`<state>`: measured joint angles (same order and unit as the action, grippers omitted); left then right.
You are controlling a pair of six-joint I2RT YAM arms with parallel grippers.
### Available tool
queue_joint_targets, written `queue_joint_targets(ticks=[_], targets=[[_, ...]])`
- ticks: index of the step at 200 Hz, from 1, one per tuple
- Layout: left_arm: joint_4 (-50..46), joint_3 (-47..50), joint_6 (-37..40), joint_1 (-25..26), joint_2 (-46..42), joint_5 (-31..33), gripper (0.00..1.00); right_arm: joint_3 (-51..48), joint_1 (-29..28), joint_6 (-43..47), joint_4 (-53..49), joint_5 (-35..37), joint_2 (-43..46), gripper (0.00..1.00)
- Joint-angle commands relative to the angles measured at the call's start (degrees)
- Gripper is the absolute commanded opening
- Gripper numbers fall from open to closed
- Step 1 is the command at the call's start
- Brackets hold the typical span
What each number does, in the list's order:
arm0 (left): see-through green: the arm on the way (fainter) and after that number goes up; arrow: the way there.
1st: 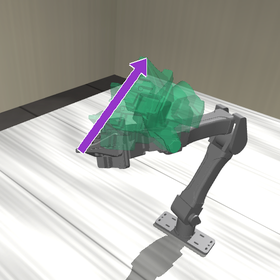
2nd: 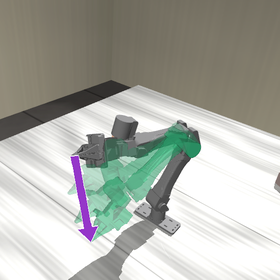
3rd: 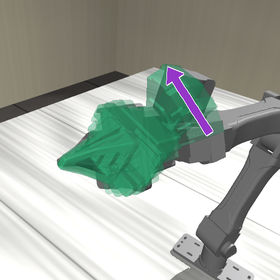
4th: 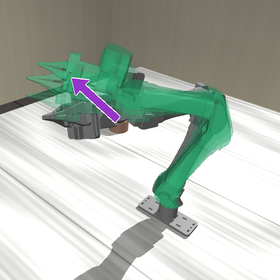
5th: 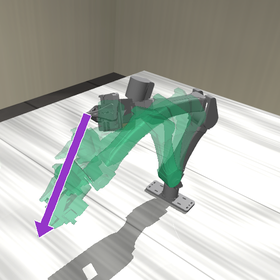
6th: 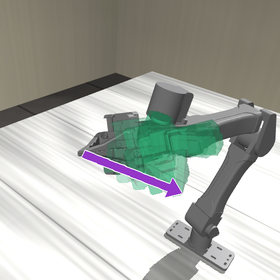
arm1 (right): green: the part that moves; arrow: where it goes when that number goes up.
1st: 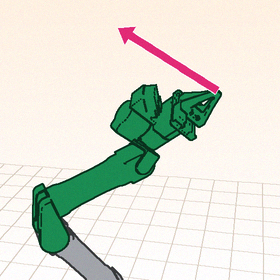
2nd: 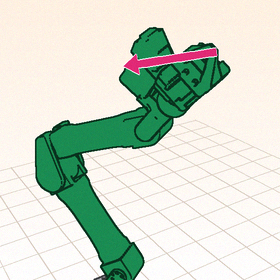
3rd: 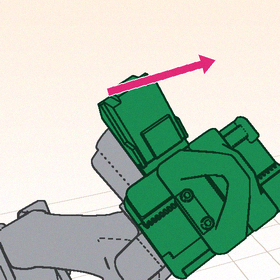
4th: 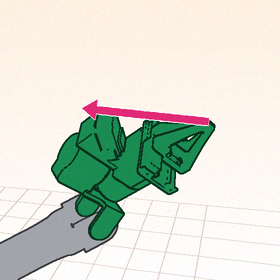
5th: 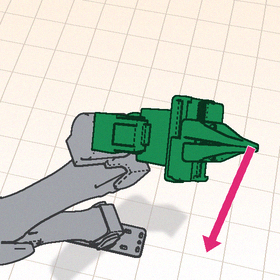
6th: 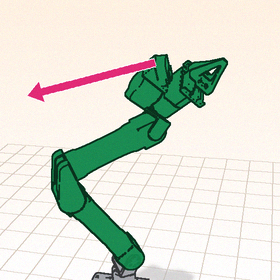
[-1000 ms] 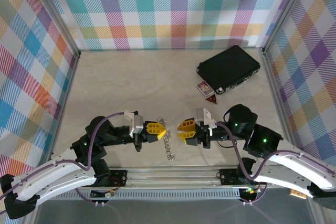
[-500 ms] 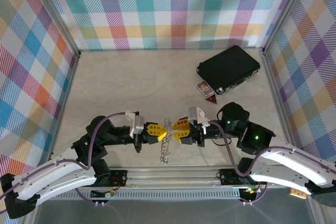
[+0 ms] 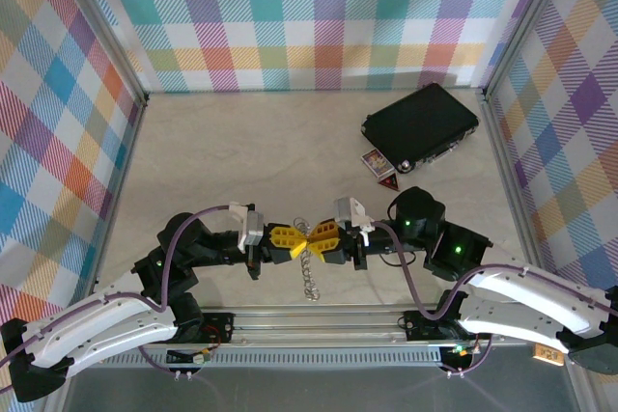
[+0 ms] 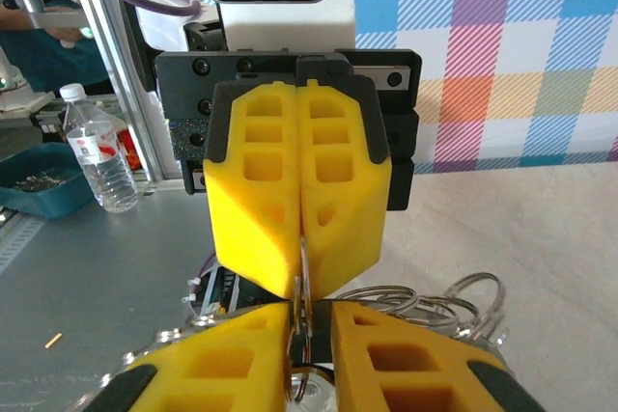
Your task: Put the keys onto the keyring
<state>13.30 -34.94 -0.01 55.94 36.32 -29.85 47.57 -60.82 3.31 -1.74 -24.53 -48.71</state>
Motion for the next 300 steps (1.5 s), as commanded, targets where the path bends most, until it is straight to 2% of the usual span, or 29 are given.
queue_joint_targets(ticks=[1,38,77,103,122,135,160,191,260,300], targets=[[3.54,0.31,-0.09,-0.22,-0.80,-0.23,0.00,-0.24,-0.28,-0.58,2.67,-0.01,-0.09,0.12],[2.80,0.66,0.25,-0.22,-1.07,0.37,0.00,0.04,-0.27,-0.25,1.89,0.91,-0.18,0.00],[-0.92,-0.31,1.85,-0.22,-1.06,1.90,0.00,2.48,-0.32,1.66,-3.20,2.54,-1.08,0.00],[-10.24,-3.57,4.97,-0.22,-0.81,5.18,0.25,6.14,-0.27,6.39,-11.69,5.19,-1.19,0.00],[-17.36,-6.63,6.27,-0.11,-0.48,7.55,0.36,10.12,-0.31,9.84,-19.44,7.31,-1.68,0.00],[-20.98,-8.73,6.38,-0.13,-0.06,7.96,0.39,13.51,-0.27,12.63,-25.22,7.88,-2.50,0.00],[-27.75,-12.60,7.15,-0.07,0.70,9.13,0.40,20.33,-0.30,17.19,-36.41,7.36,-5.46,0.00],[-32.69,-15.83,7.92,0.11,1.93,8.52,0.40,26.30,-0.28,19.92,-43.65,7.65,-10.06,0.00],[-30.67,-18.06,8.44,0.40,7.56,7.26,0.31,28.83,-0.46,20.41,-43.08,9.26,-12.60,0.00],[-29.74,-18.53,8.81,0.40,11.16,6.55,0.30,28.76,-0.73,20.17,-42.91,9.70,-12.99,0.00]])
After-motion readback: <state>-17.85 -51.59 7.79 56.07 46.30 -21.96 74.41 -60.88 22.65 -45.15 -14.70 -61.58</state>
